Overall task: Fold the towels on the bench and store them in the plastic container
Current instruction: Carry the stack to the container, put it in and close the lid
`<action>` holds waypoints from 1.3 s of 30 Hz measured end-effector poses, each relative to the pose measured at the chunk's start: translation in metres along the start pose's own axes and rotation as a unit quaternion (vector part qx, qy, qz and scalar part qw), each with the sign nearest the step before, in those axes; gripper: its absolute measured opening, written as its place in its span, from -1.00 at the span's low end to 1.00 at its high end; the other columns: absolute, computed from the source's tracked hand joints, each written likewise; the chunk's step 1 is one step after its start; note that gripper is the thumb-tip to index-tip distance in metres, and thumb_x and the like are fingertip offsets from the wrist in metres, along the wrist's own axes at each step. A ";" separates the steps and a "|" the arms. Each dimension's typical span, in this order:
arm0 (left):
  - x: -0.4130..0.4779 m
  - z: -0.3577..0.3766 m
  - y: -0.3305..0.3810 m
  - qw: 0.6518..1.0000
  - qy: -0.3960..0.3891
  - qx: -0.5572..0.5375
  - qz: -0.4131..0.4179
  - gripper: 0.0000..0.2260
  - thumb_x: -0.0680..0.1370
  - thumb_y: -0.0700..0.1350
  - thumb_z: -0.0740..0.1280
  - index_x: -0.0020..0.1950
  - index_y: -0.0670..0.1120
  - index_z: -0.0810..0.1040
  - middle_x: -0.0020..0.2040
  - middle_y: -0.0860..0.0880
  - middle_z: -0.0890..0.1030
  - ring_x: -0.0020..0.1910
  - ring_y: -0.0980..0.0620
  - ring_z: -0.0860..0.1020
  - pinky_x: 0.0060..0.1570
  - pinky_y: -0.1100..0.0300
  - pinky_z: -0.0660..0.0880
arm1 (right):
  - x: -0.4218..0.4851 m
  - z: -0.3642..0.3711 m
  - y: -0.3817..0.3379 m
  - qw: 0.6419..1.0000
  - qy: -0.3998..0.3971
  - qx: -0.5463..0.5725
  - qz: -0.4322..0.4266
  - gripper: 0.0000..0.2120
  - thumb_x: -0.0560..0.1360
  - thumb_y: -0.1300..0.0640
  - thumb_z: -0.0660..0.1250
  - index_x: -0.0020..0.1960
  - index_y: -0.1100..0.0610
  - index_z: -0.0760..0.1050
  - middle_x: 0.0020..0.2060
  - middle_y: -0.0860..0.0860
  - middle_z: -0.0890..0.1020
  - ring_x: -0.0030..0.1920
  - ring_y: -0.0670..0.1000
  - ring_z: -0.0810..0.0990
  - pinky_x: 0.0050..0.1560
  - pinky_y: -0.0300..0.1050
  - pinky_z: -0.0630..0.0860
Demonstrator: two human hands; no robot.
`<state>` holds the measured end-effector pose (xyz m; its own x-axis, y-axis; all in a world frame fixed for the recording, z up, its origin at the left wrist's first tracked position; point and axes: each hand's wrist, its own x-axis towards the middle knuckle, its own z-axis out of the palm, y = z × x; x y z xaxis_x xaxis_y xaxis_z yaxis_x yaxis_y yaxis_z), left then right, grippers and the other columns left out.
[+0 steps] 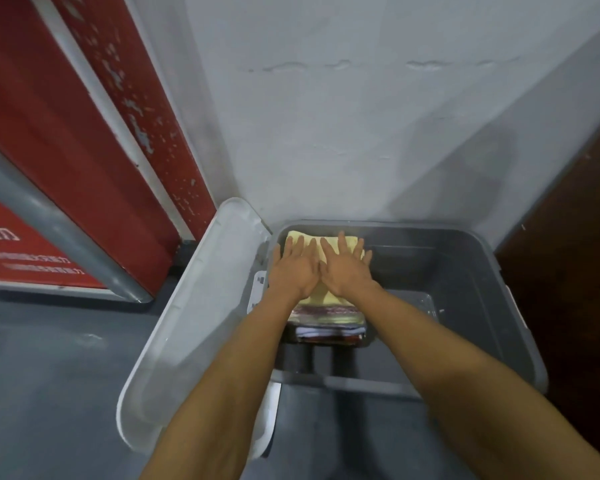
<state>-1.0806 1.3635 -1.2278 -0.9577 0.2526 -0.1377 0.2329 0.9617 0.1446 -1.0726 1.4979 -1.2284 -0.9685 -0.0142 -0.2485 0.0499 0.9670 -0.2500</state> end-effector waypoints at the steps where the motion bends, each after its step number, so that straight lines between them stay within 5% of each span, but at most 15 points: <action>1: -0.003 -0.003 -0.001 1.000 0.003 0.008 0.002 -0.49 0.71 0.10 -0.11 0.68 0.03 0.02 0.68 -0.06 0.02 0.65 -0.10 -0.09 0.59 -0.15 -0.13 | -0.001 0.000 -0.002 1.000 0.000 -0.008 0.002 -0.43 0.70 -0.16 -0.03 0.66 -0.10 -0.08 0.64 0.13 -0.17 0.57 0.44 -0.21 0.52 0.46 -0.13; 8: -0.032 -0.027 -0.021 0.993 0.107 0.026 -0.042 -0.51 0.69 0.05 0.07 0.61 -0.02 0.18 0.65 -0.09 0.13 0.64 -0.14 0.02 0.58 -0.17 -0.12 | -0.021 -0.007 -0.026 0.999 -0.029 -0.029 -0.020 -0.41 0.70 -0.16 -0.01 0.66 -0.07 -0.10 0.64 0.11 -0.19 0.59 0.40 -0.13 0.52 0.41 -0.11; 14: -0.075 -0.048 -0.071 0.965 0.129 0.086 -0.212 -0.29 0.63 0.12 0.26 0.64 -0.14 0.04 0.64 -0.27 0.04 0.61 -0.32 0.02 0.56 -0.23 -0.10 | -0.037 -0.005 -0.049 0.996 -0.041 -0.046 -0.057 -0.38 0.69 -0.11 0.06 0.66 -0.03 -0.10 0.64 0.13 -0.17 0.58 0.41 -0.10 0.52 0.41 -0.05; 17: -0.095 -0.049 -0.095 0.936 0.116 0.070 -0.324 -0.19 0.53 0.03 0.39 0.62 -0.22 0.05 0.55 -0.36 0.25 0.51 -0.38 0.25 0.51 -0.25 0.13 | -0.043 -0.005 -0.060 0.995 -0.047 -0.044 -0.071 -0.36 0.68 -0.07 0.12 0.65 -0.01 -0.08 0.64 0.14 -0.18 0.58 0.42 -0.10 0.52 0.43 -0.05; 20: -0.110 -0.049 -0.114 0.919 0.109 -0.011 -0.378 -0.36 0.55 -0.07 0.39 0.54 -0.24 0.23 0.34 -0.25 0.54 0.29 -0.26 0.54 0.26 -0.11 0.45 | -0.047 -0.006 -0.072 0.995 -0.051 -0.037 -0.079 -0.36 0.66 -0.06 0.14 0.65 -0.01 -0.06 0.64 0.13 -0.18 0.58 0.42 -0.10 0.51 0.44 -0.05; 24: -0.129 -0.067 -0.119 0.924 0.056 -0.114 -0.360 -0.68 0.55 -0.13 0.36 0.29 -0.17 0.53 0.21 -0.17 0.60 0.17 -0.21 0.60 0.08 -0.01 0.57 | -0.055 -0.014 -0.084 0.995 -0.048 -0.025 -0.082 -0.34 0.67 -0.12 0.12 0.66 0.01 -0.07 0.64 0.11 -0.18 0.59 0.39 -0.08 0.52 0.41 -0.02; 28: -0.128 -0.104 -0.089 0.940 0.041 -0.123 -0.316 -0.66 0.56 -0.10 0.33 0.32 -0.15 0.51 0.23 -0.16 0.59 0.18 -0.19 0.59 -0.04 0.04 0.51 | -0.056 -0.029 -0.097 0.991 -0.005 0.121 -0.050 -0.42 0.64 -0.15 0.13 0.58 0.09 0.18 0.57 0.19 0.20 0.47 0.35 0.30 0.43 0.27 0.30; 31: -0.119 -0.136 -0.067 0.961 0.046 -0.074 -0.262 -0.68 0.55 -0.10 0.32 0.30 -0.09 0.52 0.16 -0.11 0.60 0.11 -0.15 0.60 -0.10 0.06 0.47 | -0.060 -0.054 -0.109 0.944 0.031 0.327 -0.016 -0.51 0.63 -0.15 0.17 0.40 0.16 0.39 0.30 0.14 0.54 0.25 0.22 0.53 0.20 0.03 0.47; 36: -0.112 -0.183 -0.037 0.979 0.090 0.001 -0.182 -0.71 0.56 -0.13 0.32 0.28 -0.05 0.52 -0.02 -0.04 0.54 -0.06 -0.08 0.54 -0.10 0.07 0.45 | -0.060 -0.105 -0.118 0.808 0.013 0.585 0.066 -0.37 0.62 -0.31 0.13 0.48 0.13 0.34 0.31 0.11 0.53 0.16 0.18 0.59 0.04 0.06 0.59; 39: -0.113 -0.199 -0.025 0.981 0.110 0.057 -0.147 -0.74 0.57 -0.14 0.33 0.27 -0.07 0.50 -0.02 -0.06 0.51 -0.05 -0.08 0.52 -0.02 0.04 0.43 | -0.062 -0.132 -0.110 0.735 0.016 0.670 0.103 -0.28 0.54 -0.38 0.23 0.47 0.13 0.31 0.30 0.15 0.48 0.02 0.25 0.67 -0.24 0.09 0.69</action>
<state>-1.0117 1.2898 -1.0207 -0.9967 -0.0552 0.0596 -0.0542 0.9984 0.0183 -1.0498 1.4260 -1.0618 -0.9107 0.1239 -0.3939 0.3713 -0.1717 -0.9125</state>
